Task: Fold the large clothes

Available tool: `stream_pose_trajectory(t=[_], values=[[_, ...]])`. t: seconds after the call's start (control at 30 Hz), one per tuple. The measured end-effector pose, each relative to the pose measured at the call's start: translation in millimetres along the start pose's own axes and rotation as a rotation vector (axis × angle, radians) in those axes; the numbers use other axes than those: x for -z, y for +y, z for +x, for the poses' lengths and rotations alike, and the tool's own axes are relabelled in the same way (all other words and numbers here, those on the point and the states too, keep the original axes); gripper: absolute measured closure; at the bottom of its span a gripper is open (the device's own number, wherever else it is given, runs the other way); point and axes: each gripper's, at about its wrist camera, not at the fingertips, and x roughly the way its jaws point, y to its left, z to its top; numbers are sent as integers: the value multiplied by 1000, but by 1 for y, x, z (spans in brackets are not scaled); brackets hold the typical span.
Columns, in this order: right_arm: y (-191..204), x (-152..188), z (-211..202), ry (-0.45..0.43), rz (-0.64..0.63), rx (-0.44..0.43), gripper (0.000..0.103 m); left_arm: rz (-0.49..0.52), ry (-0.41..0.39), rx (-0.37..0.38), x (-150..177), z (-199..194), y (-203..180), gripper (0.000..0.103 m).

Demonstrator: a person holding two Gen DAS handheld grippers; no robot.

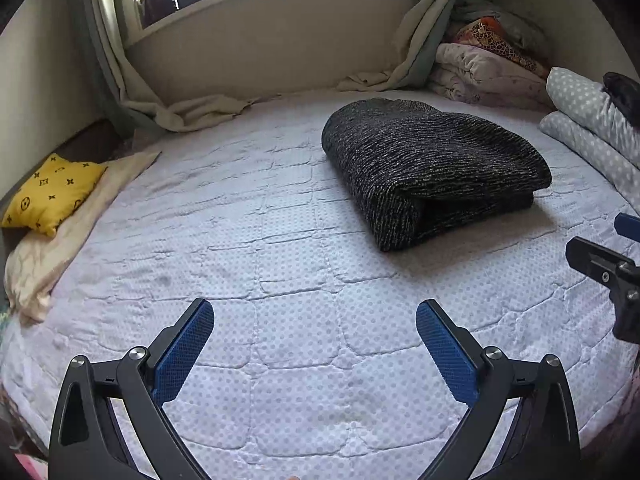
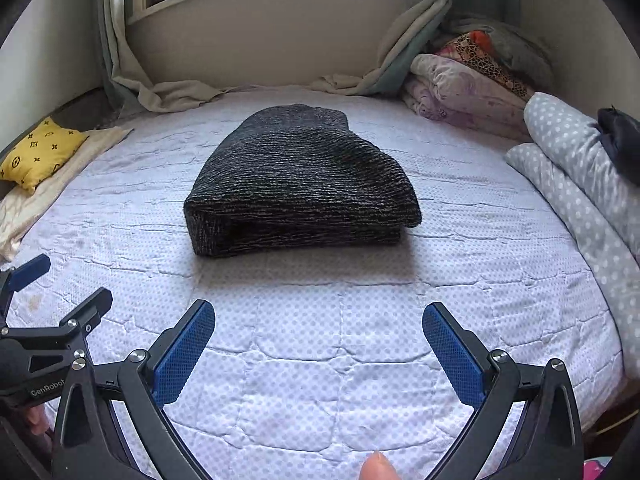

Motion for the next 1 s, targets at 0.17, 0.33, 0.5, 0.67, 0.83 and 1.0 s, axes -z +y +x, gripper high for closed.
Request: stream_pose_trajectory(t=[0.17,0.33,0.5,0.67,0.83,1.0], values=[[-3,3,2,13,12,-11,0,2,-6,-14,2,1,-1,0],[-2,6,4,18,7,-14,0,-12,-3,-14,3,2,3,0],[0,7,7,27,3,-18,0,-26,-8,-12,2,1,7,0],[3,6,6,20,0,-18,0,-25,-13,-12,2,0,7,0],[2,6,7,23,2,-19,0,-29,-12,-9,2,0,7,0],[2,6,7,21,2,-20,0,-32,-11,-10,1,0,8,0]])
